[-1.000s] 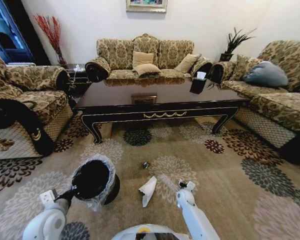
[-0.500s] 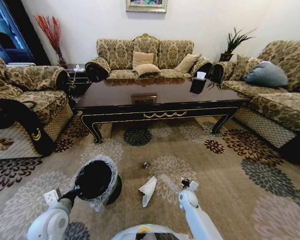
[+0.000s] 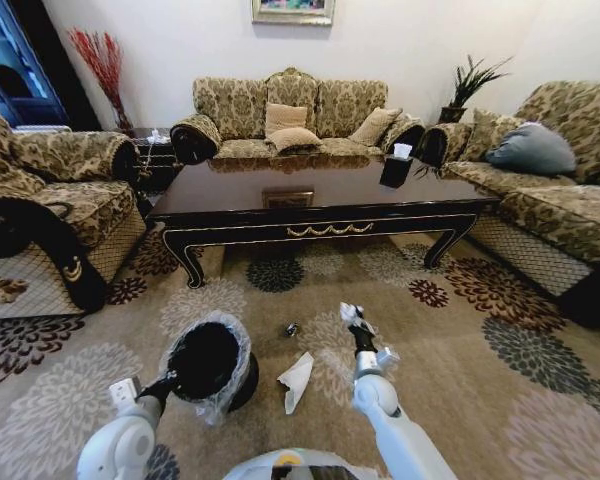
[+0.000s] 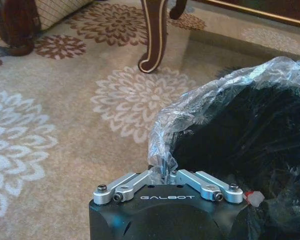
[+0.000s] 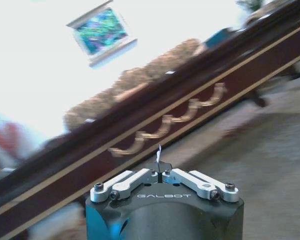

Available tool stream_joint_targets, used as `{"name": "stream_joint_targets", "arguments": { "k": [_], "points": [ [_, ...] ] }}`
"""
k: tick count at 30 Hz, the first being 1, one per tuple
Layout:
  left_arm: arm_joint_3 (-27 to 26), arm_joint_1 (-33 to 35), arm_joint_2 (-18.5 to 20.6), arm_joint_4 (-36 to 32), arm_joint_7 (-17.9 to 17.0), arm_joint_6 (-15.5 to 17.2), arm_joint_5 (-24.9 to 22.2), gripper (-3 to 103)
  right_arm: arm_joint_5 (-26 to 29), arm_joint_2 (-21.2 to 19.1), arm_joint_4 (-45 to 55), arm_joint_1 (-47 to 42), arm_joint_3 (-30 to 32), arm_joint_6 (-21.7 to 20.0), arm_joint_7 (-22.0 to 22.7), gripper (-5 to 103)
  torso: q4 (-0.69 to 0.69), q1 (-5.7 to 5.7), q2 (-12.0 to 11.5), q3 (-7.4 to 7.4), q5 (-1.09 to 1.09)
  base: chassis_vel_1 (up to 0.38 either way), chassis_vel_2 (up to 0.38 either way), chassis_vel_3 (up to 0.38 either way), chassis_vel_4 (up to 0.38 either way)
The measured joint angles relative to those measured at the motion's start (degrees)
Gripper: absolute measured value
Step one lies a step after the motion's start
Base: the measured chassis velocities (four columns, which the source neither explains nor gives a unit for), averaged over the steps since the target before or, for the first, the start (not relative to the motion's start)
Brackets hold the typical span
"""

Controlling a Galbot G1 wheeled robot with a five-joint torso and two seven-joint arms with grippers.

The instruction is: Move to the front of the table and pick up the trash from the floor, then place it into the trash bin.

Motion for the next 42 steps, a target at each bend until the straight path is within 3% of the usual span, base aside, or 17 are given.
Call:
{"name": "stream_joint_targets", "arguments": {
  "k": [5, 14, 17, 21, 29, 36, 40, 42],
  "points": [
    [1.28, -0.16, -0.18, 0.14, 0.72, 0.00, 0.62, 2, -1.53, -2.84, 2.54, 0.93, -4.88, 2.58, -4.32, 0, -0.01, 0.00, 0.00, 0.00, 0.01, 0.000, 0.000, 0.000, 0.000],
    [1.52, 0.51, -1.10, -0.67, 0.85, 0.00, 0.84, 2, -13.31, -11.74, 2.20, 7.17, -16.18, 10.23, -17.44, 0, 0.01, 0.00, 0.00, 0.00, 0.01, 0.000, 0.000, 0.000, 0.000],
    [1.52, 0.43, -1.42, -0.56, 0.83, 0.00, 0.81, 2, -15.96, -12.53, 2.05, 7.98, -18.40, 10.92, -18.87, 0, 0.01, 0.00, 0.00, 0.00, 0.00, 0.000, 0.000, 0.000, 0.000],
    [2.19, 0.34, -2.89, -0.67, 0.80, 0.00, 0.92, 2, -23.95, -12.04, 0.31, 8.76, -22.71, 12.89, -22.25, 0, 0.00, 0.00, 0.00, 0.00, 0.00, 0.000, 0.000, 0.000, 0.000],
    [3.48, 0.41, -4.55, -0.88, 0.71, 0.01, 1.34, 2, -30.10, -7.95, -3.13, 10.54, -25.75, 14.09, -23.56, 0, 0.01, 0.00, 0.00, 0.00, 0.00, 0.000, 0.000, 0.000, 0.000],
    [3.53, 0.34, -4.84, -1.25, 0.68, 0.01, 1.08, 2, -32.00, -8.10, -5.25, 10.32, -25.58, 15.09, -23.57, -2, 0.01, 0.00, 0.00, 0.00, 0.00, 0.000, 0.000, 0.000, 0.000],
    [3.47, 0.12, -4.92, -1.48, 0.66, 0.01, 0.97, 2, -32.67, -8.23, -5.93, 9.31, -25.32, 15.15, -23.44, 19, 0.00, 0.00, 0.00, 0.00, 0.00, 0.000, 0.000, 0.000, 0.000],
    [3.47, 0.12, -4.92, -1.50, 0.66, 0.01, 0.97, 2, -32.76, -8.02, -6.07, 9.21, -25.25, 15.15, -23.39, 19, 0.00, 0.00, 0.00, 0.00, 0.00, 0.000, 0.000, 0.000, 0.000]
  ]
}}
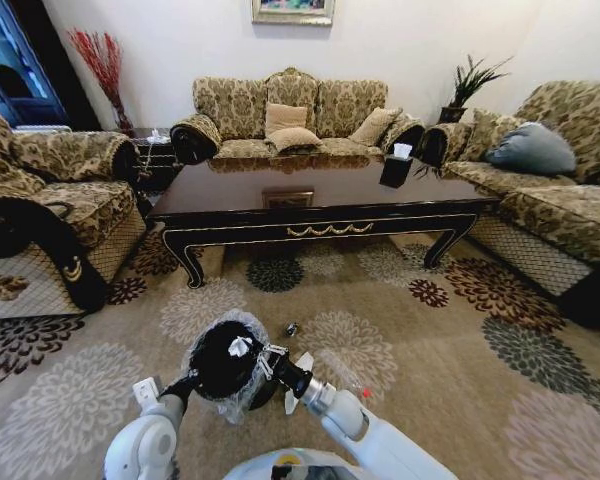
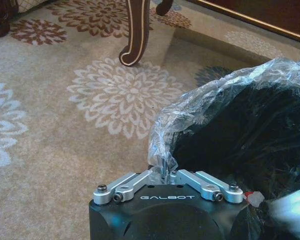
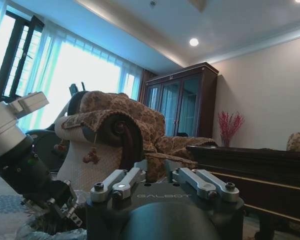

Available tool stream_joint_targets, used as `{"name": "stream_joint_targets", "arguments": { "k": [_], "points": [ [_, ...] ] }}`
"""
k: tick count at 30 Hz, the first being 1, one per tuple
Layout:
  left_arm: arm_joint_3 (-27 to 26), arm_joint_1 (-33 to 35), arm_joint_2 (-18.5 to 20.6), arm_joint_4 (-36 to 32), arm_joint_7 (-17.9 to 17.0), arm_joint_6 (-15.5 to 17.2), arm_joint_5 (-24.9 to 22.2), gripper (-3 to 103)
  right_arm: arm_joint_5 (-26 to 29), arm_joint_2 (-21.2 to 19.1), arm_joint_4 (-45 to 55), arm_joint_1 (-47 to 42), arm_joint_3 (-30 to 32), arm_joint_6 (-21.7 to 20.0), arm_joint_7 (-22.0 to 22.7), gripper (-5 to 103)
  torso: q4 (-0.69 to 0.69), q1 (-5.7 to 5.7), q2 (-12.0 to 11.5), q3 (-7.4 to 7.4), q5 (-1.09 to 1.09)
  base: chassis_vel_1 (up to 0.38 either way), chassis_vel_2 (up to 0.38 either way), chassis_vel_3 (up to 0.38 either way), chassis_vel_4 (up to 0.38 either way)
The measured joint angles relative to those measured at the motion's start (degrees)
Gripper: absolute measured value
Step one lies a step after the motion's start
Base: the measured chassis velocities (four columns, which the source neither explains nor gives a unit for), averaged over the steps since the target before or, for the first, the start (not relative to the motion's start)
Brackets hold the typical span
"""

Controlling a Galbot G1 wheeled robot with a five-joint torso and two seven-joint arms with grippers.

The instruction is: Move to the front of the table and pick up the trash from the floor, then place it into the trash bin.

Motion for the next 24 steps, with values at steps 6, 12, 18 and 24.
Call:
{"name": "stream_joint_targets", "arguments": {
  "k": [6, 12, 18, 24],
  "points": [
    [-0.39, 0.25, -0.01, -0.41, -0.01, 0.00, -0.01, 2, -0.24, 0.98, -0.41, -0.40, 0.70, 0.10, 0.79, 41, 0.01, 0.00, 0.00, 0.00, 0.00, 0.000, 0.000, 0.000, 0.000],
    [-1.83, 0.66, 0.48, -0.89, -0.28, 0.00, -1.40, 2, 1.81, 1.93, 0.33, -0.67, 3.48, -1.88, 3.43, 68, 0.00, 0.00, 0.00, 0.00, 0.00, 0.000, 0.000, 0.000, 0.000],
    [-4.17, 0.64, 1.89, -0.53, -0.70, 0.00, -2.90, 2, 5.91, 2.91, -0.10, -0.24, 8.08, -8.26, 9.08, 89, 0.02, 0.00, 0.00, 0.00, 0.00, 0.000, 0.000, 0.000, 0.000],
    [-6.97, 0.83, 5.09, -0.01, -1.45, 0.00, -4.33, 2, 2.89, 0.53, -3.27, 0.18, 13.37, -20.61, 16.77, 99, 0.00, 0.00, 0.00, 0.00, 0.00, 0.000, 0.000, 0.000, 0.000]
  ]
}}
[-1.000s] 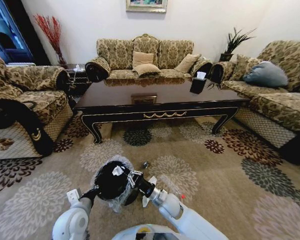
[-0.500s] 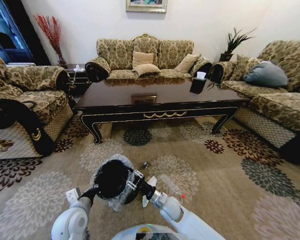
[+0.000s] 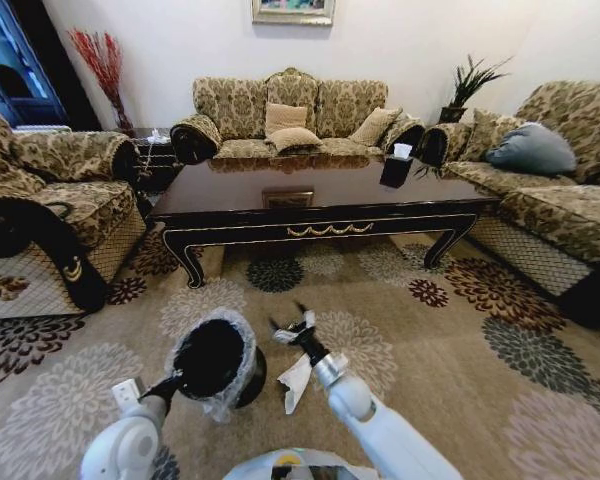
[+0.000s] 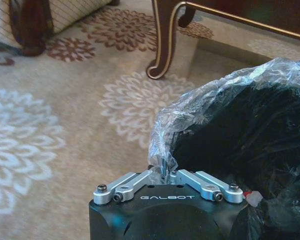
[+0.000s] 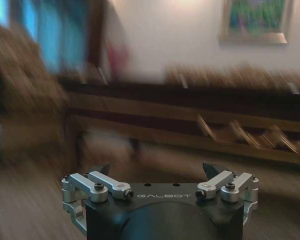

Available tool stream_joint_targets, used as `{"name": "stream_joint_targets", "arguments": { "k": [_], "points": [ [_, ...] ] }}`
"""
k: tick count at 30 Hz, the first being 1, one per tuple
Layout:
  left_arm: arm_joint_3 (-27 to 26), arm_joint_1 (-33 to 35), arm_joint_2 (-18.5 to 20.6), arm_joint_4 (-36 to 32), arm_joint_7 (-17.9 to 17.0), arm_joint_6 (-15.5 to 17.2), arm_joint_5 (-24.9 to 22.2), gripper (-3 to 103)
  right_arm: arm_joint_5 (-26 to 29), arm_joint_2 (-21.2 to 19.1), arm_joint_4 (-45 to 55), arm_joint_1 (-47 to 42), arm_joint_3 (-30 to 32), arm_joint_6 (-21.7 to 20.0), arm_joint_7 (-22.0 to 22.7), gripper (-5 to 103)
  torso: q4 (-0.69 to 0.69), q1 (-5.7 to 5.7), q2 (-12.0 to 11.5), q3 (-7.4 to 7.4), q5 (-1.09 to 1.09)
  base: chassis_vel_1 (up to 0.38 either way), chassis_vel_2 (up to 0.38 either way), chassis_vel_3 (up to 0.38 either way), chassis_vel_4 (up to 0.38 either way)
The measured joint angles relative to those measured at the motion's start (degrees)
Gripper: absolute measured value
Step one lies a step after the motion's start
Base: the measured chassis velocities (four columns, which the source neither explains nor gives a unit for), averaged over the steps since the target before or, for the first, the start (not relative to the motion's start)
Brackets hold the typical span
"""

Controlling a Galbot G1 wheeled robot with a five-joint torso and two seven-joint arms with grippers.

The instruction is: Move to the front of the table and pick up the trash from the floor, then place it into the trash bin.

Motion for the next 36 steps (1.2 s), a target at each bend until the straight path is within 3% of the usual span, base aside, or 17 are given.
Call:
{"name": "stream_joint_targets", "arguments": {
  "k": [2, 3, 4, 6, 14, 19, 23, 36],
  "points": [
    [-0.53, 0.48, 0.66, -0.32, -0.18, 0.00, 0.01, 2, 0.40, -1.78, -1.98, 0.62, 0.66, -7.74, 2.52, 100, 0.00, 0.00, 0.00, 0.00, 0.00, 0.000, 0.000, 0.000, 0.000],
    [-0.53, 0.48, 0.66, -0.32, -0.18, 0.00, 0.01, 2, 0.40, -1.78, -1.98, 0.62, 0.66, -7.74, 2.52, 100, 0.00, 0.00, 0.00, 0.00, 0.00, 0.000, 0.000, 0.000, 0.000],
    [-0.71, 0.85, 0.81, -0.82, -0.23, 0.01, 0.05, 2, 2.26, -2.82, -2.91, 0.79, 1.05, -12.22, 2.99, 100, 0.00, 0.00, 0.00, 0.00, 0.00, 0.000, 0.000, 0.000, 0.000],
    [-0.83, 1.51, 0.81, -1.69, -0.24, 0.01, 0.16, 2, 6.01, -4.00, -3.92, 0.83, 1.61, -15.72, 2.00, 100, -0.01, 0.00, 0.00, 0.00, 0.00, 0.000, 0.000, 0.000, 0.000],
    [-0.64, 3.09, -0.17, -3.31, -0.79, 0.02, 0.62, 2, 6.41, -3.56, -8.95, 0.60, 2.83, -17.37, 0.31, 100, 0.00, 0.00, 0.00, 0.00, 0.00, 0.000, 0.000, 0.000, 0.000],
    [-0.33, 3.80, -1.02, -4.09, -0.85, 0.00, 1.26, 2, 7.45, -1.31, -13.31, 1.27, 2.39, -18.75, 4.02, 100, 0.00, 0.00, 0.00, 0.00, 0.01, 0.000, 0.000, 0.000, 0.000],
    [-0.02, 3.96, -1.60, -4.23, -0.88, 0.02, 1.61, 2, 11.67, -0.86, -15.01, 0.97, 1.28, -20.67, 7.64, 100, 0.02, 0.00, 0.00, 0.00, -0.01, 0.000, 0.000, 0.000, 0.000],
    [-3.97, 2.87, -0.11, -4.93, -0.87, 0.01, -1.09, 2, 10.95, -2.38, -18.10, -0.43, -2.56, -21.02, 8.70, 100, 0.00, 0.00, 0.00, 0.00, 0.00, 0.000, 0.000, 0.000, 0.000]
  ]
}}
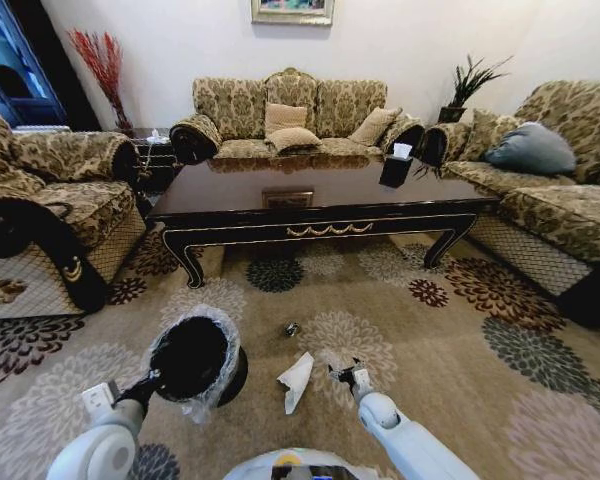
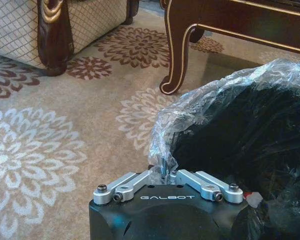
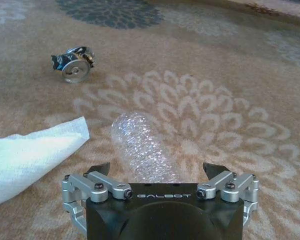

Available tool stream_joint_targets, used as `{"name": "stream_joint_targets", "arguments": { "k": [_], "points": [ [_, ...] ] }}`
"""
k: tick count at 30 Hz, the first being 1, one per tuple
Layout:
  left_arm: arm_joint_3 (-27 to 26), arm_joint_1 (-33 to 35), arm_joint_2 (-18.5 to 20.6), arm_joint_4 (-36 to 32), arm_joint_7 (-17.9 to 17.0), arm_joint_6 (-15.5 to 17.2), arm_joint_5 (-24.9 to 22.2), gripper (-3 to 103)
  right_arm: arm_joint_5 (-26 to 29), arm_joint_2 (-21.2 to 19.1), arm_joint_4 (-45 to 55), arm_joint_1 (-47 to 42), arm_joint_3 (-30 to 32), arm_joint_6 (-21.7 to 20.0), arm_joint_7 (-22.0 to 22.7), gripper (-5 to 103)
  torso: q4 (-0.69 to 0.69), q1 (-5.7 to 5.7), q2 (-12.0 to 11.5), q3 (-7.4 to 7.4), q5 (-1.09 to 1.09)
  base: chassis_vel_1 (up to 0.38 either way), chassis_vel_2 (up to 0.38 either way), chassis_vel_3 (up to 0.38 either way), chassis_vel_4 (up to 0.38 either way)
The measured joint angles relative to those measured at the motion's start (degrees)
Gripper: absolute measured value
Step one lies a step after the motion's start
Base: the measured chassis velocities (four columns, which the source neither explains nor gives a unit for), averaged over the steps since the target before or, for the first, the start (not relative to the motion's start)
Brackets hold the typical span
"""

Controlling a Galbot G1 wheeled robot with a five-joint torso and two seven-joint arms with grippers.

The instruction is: Move to the front of the table and pick up the trash from the floor, then place it into the trash bin.

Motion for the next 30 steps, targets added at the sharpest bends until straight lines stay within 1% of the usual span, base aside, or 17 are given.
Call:
{"name": "stream_joint_targets", "arguments": {
  "k": [4, 5, 8, 11, 12, 13, 14, 16, 17, 21, 23, 26, 28, 29, 30],
  "points": [
    [-0.71, -0.74, 0.85, 0.32, 0.00, 0.00, -0.45, 2, -0.50, -0.03, -1.98, 1.02, -1.16, -0.05, -0.10, 100, 0.00, 0.00, 0.00, 0.00, -0.01, 0.000, 0.000, 0.000, 0.000],
    [-0.97, -0.99, 1.06, 0.48, 0.00, 0.00, -0.79, 2, -1.07, 0.42, -3.15, 1.34, -1.19, -0.01, -0.14, 103, -0.01, 0.00, 0.00, 0.00, -0.01, 0.000, 0.000, 0.000, 0.000],
    [-1.00, -1.20, 1.25, 0.90, 0.03, -0.01, -1.05, 2, -1.26, 1.16, -4.53, 1.52, -1.01, 0.01, -0.20, 100, 0.00, 0.00, 0.00, 0.00, 0.01, 0.000, 0.000, 0.000, 0.000],
    [-0.78, -1.83, 1.43, 1.81, 0.02, -0.01, -1.06, 2, -1.56, 1.51, -5.86, 1.43, -0.65, -0.63, -0.15, 86, 0.00, 0.00, 0.00, 0.00, -0.01, 0.000, 0.000, 0.000, 0.000],
    [-0.78, -1.83, 1.43, 1.81, 0.02, -0.01, -1.06, 2, -1.56, 1.51, -5.86, 1.43, -0.65, -0.63, -0.15, 86, 0.00, 0.00, 0.00, 0.00, -0.01, 0.000, 0.000, 0.000, 0.000],
    [-0.66, -1.94, 1.43, 1.96, 0.02, -0.01, -1.06, 2, -1.76, 1.53, -6.08, 1.33, -0.57, -0.74, -0.11, 80, 0.00, 0.00, 0.00, 0.00, -0.01, 0.000, 0.000, 0.000, 0.000],
    [-0.48, -2.05, 1.42, 2.08, 0.02, -0.01, -1.06, 2, -1.99, 1.52, -6.23, 1.20, -0.43, -0.78, -0.08, 80, -0.01, 0.00, 0.00, 0.00, 0.00, 0.000, 0.000, 0.000, 0.000],
    [-0.04, -2.23, 1.31, 2.28, 0.02, -0.01, -1.04, 2, -2.48, 1.36, -6.20, 0.83, 0.16, -0.85, -0.02, 70, 0.00, 0.00, 0.00, 0.00, 0.01, 0.000, 0.000, 0.000, 0.000],
    [-0.04, -2.23, 1.31, 2.28, 0.02, -0.01, -1.04, 2, -2.48, 1.36, -6.20, 0.83, 0.16, -0.85, -0.02, 70, 0.00, 0.00, 0.00, 0.00, 0.01, 0.000, 0.000, 0.000, 0.000],
    [0.78, -2.28, 0.95, 2.50, 0.02, -0.01, -0.47, 2, -3.60, 1.40, -5.27, -0.06, 2.16, -0.17, 0.11, 48, -0.01, 0.00, 0.00, 0.00, 0.00, 0.000, 0.000, 0.000, 0.000],
    [0.88, -2.19, 0.85, 2.49, 0.02, -0.01, -0.40, 2, -3.73, 1.49, -4.86, -0.24, 2.60, 0.24, 0.07, 48, -0.02, 0.00, 0.00, 0.00, 0.00, 0.000, 0.000, 0.000, 0.000],
    [1.59, -1.62, 0.35, 2.76, 0.04, -0.02, 0.04, 2, -3.26, 1.56, -1.84, -0.89, 4.81, 2.87, -0.64, 38, 0.00, 0.00, 0.00, 0.00, 0.01, 0.000, 0.000, 0.000, 0.000],
    [1.69, -1.66, 0.34, 2.93, 0.04, -0.02, 0.12, 2, -2.99, 1.42, -1.11, -0.94, 5.15, 3.44, -0.72, 38, 0.01, 0.00, 0.00, 0.00, 0.01, 0.000, 0.000, 0.000, 0.000],
    [1.86, -1.81, 0.27, 3.20, 0.02, -0.02, 0.20, 2, -2.69, 1.21, -0.12, -1.00, 5.66, 4.30, -0.85, 35, 0.01, 0.00, 0.00, 0.00, 0.00, 0.000, 0.000, 0.000, 0.000],
    [2.07, -1.98, 0.15, 3.36, -0.01, -0.02, 0.25, 2, -2.55, 1.05, 1.01, -1.09, 6.48, 6.01, -1.26, 31, 0.01, 0.00, 0.00, 0.00, -0.01, 0.000, 0.000, 0.000, 0.000]
  ]
}}
